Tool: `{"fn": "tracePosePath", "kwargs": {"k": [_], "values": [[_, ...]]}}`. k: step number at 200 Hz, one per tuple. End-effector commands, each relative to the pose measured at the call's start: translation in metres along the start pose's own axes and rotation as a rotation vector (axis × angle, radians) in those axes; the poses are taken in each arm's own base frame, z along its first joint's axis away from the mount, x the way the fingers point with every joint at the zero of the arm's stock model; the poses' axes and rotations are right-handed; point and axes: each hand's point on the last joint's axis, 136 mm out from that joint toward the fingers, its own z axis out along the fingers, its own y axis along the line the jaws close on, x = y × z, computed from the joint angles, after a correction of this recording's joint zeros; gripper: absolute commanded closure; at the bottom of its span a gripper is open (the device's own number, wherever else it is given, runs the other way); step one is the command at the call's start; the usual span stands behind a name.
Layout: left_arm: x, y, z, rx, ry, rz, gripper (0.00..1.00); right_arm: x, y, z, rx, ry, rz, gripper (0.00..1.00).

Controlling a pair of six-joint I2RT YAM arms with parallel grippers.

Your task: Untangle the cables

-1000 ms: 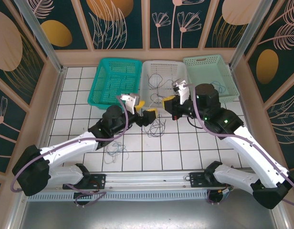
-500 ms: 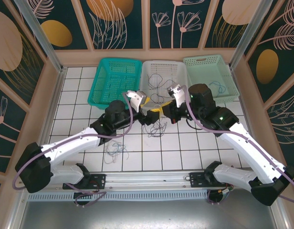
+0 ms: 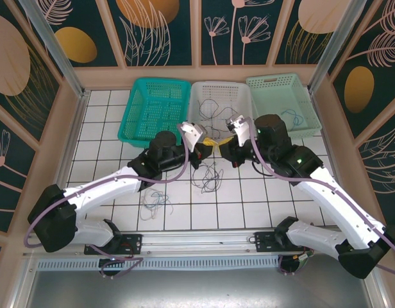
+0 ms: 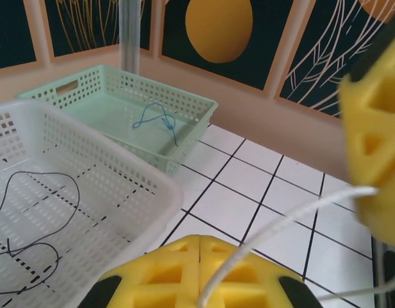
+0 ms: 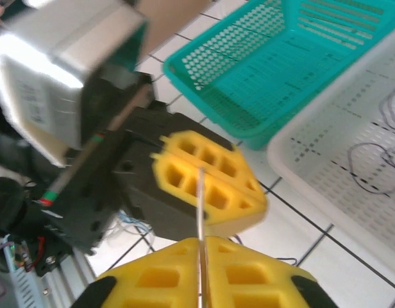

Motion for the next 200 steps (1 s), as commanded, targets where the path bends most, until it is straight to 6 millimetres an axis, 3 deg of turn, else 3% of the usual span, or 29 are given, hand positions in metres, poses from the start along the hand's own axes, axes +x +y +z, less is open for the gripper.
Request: {"fn": "tracePosePath", "kwargs": {"k": [1, 6, 23, 32, 51, 73, 79, 83, 93, 132, 162, 200], "values": [[-0.021, 0.007, -0.012, -0.069, -0.071, 0.010, 1.00, 0.011, -0.037, -0.006, 0.205, 0.008, 0.050, 0.68], [-0.022, 0.012, -0.014, -0.097, -0.073, 0.004, 1.00, 0.013, -0.046, -0.008, 0.256, 0.004, 0.067, 0.58], [-0.028, 0.019, -0.016, -0.142, -0.080, -0.009, 1.00, 0.018, -0.066, -0.014, 0.362, -0.008, 0.098, 0.55], [-0.030, 0.021, -0.016, -0.158, -0.080, -0.024, 1.00, 0.020, -0.073, -0.017, 0.404, -0.018, 0.113, 0.41], [-0.033, 0.029, -0.014, -0.200, -0.082, -0.072, 1.00, 0.024, -0.072, -0.018, 0.397, -0.038, 0.123, 0.33], [-0.037, 0.034, -0.006, -0.226, -0.077, -0.134, 1.00, 0.034, -0.060, -0.015, 0.318, -0.046, 0.103, 0.33], [-0.030, 0.038, -0.003, -0.239, -0.054, -0.155, 1.00, 0.040, -0.055, -0.012, 0.290, -0.038, 0.099, 0.34], [-0.041, 0.037, -0.002, -0.237, -0.068, -0.160, 1.00, 0.043, -0.053, -0.010, 0.276, -0.034, 0.097, 0.35], [-0.042, 0.039, 0.003, -0.242, -0.055, -0.185, 1.00, 0.053, -0.048, -0.005, 0.236, -0.022, 0.104, 0.37], [-0.050, 0.038, 0.013, -0.228, -0.058, -0.254, 1.00, 0.090, -0.026, 0.028, 0.099, -0.019, 0.221, 0.39], [-0.050, 0.033, 0.014, -0.198, -0.055, -0.273, 1.00, 0.096, -0.022, 0.045, 0.077, -0.072, 0.283, 0.33], [-0.054, 0.022, 0.010, -0.135, -0.090, -0.298, 1.00, 0.104, -0.036, 0.065, 0.121, -0.094, 0.330, 0.30]]}}
